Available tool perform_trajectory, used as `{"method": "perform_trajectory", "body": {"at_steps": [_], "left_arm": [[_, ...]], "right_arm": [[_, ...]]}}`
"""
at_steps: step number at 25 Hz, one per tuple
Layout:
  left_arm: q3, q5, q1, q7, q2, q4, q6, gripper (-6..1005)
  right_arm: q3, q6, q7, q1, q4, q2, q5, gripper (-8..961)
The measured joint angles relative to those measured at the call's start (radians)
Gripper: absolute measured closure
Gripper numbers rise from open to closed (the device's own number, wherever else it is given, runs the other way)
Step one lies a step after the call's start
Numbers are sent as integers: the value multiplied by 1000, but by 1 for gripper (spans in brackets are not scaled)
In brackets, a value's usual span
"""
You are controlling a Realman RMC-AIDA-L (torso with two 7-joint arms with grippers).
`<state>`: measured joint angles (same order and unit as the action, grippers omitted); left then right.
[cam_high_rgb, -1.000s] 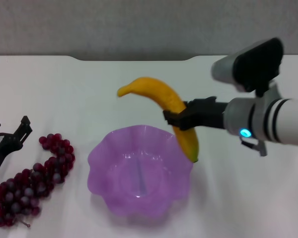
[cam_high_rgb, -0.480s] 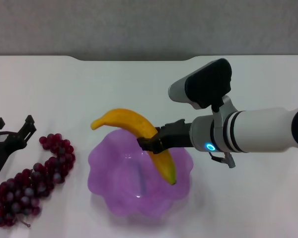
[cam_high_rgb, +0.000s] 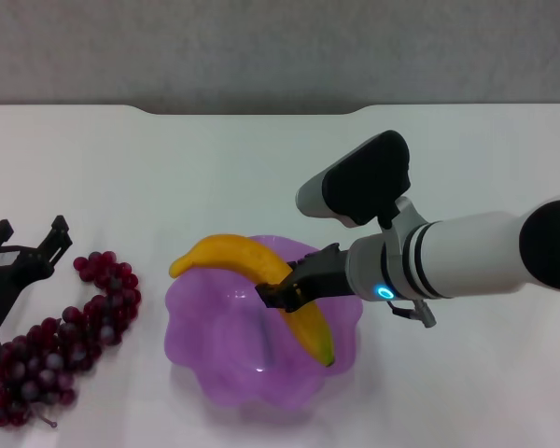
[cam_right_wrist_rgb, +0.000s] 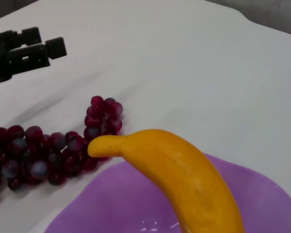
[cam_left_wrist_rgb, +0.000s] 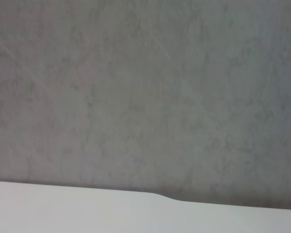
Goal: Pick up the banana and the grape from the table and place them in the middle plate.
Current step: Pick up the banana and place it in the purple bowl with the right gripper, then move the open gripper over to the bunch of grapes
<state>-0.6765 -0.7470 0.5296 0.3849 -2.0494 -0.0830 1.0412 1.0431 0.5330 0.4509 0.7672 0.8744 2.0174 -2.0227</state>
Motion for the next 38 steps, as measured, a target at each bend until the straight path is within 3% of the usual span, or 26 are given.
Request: {"method": "perform_trajectory", "body": {"at_steps": [11,14,16,23,28,32,38], "left_arm": [[4,0,-4,3,0,-1,0,192],[5,0,-5,2,0,-3,0,193],[6,0,-8,2,0,-3,1,193],[6,1,-16,7,1,-1,8,194],[6,2,-17,6,2,-1,8,195],[6,2,-17,7,2,-1,9,196],[6,1,-17,7,2,-1,8,197]], "right_arm": [[-45,-57,8,0,8,-1,-11,297],[-45,-83,48,-16,29,-3,-13,161],[-32,-113,99,-53,56,-6,-13,71],[118,-258,315,-313,213,-8,-8,59],[172,-366,356,-422,223,-8,-5,61],[121,-566,378,-451,142,-6,-10,63],[-85,-966,341,-443,-31,-6,-8,64]]}}
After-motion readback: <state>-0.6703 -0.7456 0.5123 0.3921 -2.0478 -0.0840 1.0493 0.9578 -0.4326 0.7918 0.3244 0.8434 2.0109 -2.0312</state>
